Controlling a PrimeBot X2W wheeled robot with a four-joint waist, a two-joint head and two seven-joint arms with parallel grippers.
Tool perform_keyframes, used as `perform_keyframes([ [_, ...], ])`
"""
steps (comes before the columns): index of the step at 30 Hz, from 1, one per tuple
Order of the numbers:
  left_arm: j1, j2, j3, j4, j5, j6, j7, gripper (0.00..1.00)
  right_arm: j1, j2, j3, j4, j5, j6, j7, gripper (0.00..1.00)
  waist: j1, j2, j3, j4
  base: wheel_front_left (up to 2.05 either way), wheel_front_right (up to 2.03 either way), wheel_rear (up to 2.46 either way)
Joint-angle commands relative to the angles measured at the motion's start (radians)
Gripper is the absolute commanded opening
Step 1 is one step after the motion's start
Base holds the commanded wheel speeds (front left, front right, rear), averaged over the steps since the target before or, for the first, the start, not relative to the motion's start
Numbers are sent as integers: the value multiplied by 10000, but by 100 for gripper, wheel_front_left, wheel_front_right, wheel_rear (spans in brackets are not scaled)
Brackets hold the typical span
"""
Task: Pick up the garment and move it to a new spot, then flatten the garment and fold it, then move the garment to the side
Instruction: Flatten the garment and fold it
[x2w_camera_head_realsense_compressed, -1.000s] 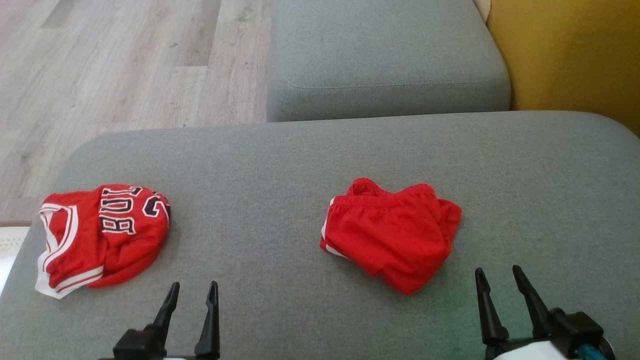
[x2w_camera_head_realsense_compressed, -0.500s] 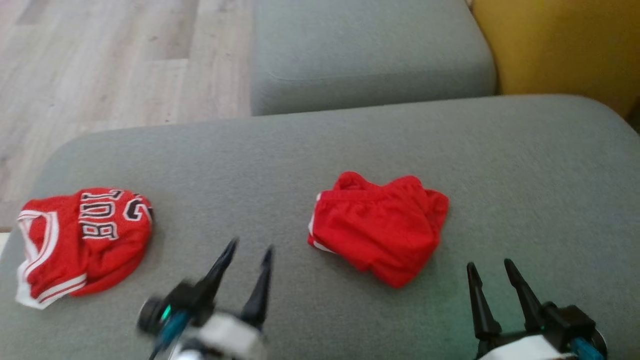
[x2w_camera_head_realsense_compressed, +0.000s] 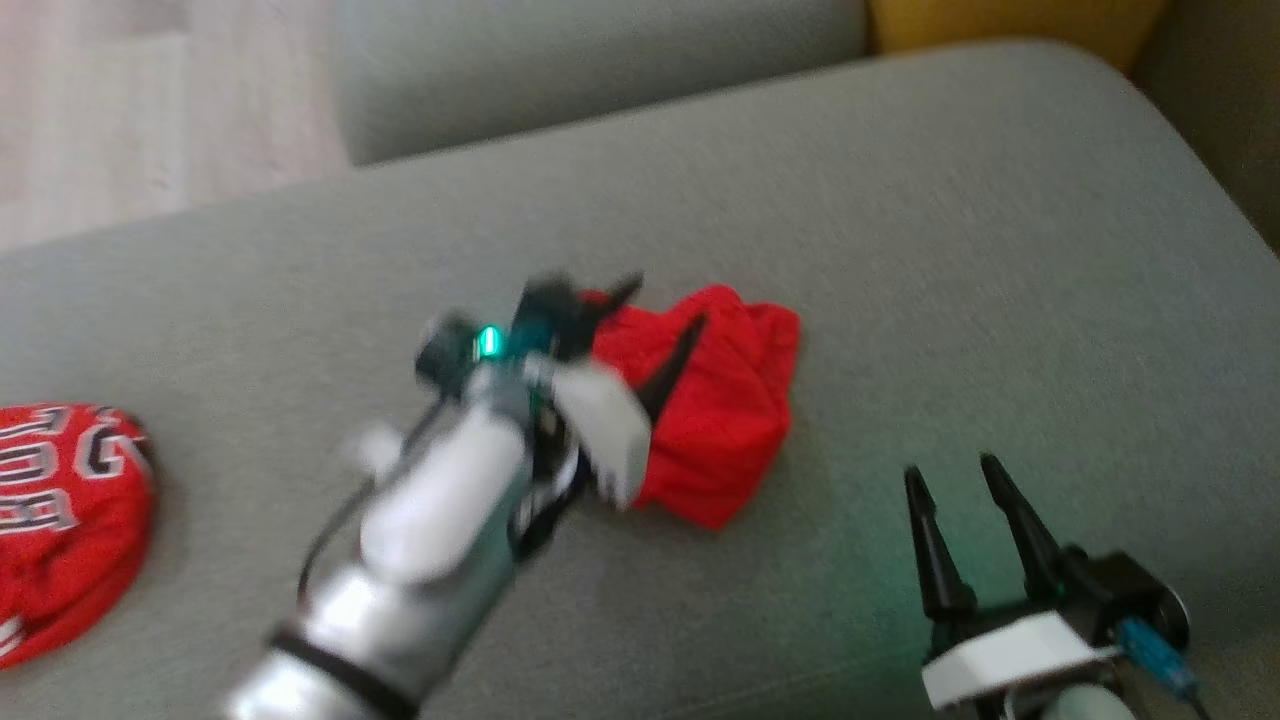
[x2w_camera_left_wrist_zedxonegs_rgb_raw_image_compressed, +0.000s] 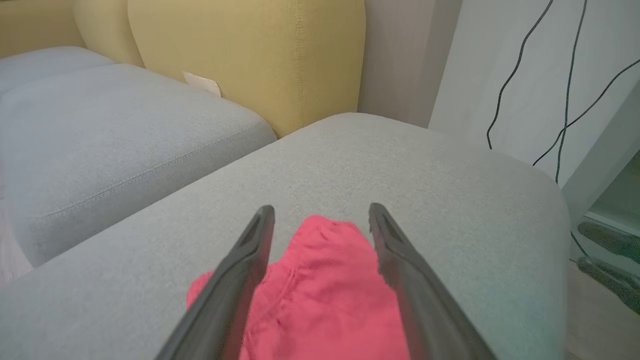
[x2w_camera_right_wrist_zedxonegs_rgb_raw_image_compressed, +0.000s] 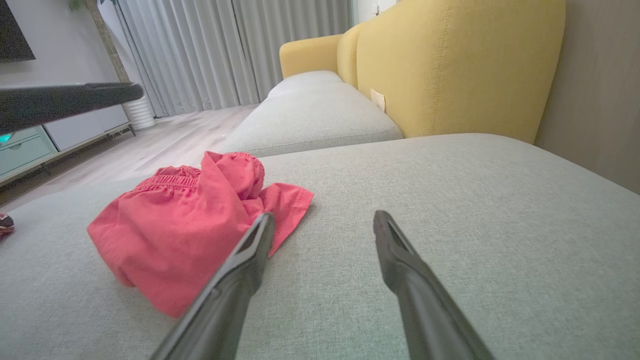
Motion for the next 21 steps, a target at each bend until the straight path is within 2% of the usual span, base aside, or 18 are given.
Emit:
perform_keyframes([
  [1,-1277,60,10,86,-245,153,216,100,-697,-70,336,-365,-4,-9,-38,100,0,0,748,-716,0,0,0],
  [6,-2541,60,-639,1142,-998,55,834,100,-1003,-70,623,-428,176,-9,-38,100,0,0,1265,-1183,0,0,0],
  [7,-2827,60,-1003,1857,-1526,-134,1631,100,-1101,-70,789,-446,246,-9,-38,100,0,0,1429,-1408,0,0,0],
  [9,-3090,60,-1326,2355,-1944,-275,2179,100,-1179,-70,884,-461,303,-9,-38,100,0,0,1572,-1585,0,0,0],
  [16,-3520,60,-2296,3515,-2697,-453,3048,100,-1306,-70,748,-591,360,-9,-38,100,0,0,1869,-1800,0,0,0],
  [21,-3860,60,-2873,3942,-2383,-469,1875,100,-1352,-70,769,-623,368,-9,-38,100,0,0,1941,-1807,0,0,0],
])
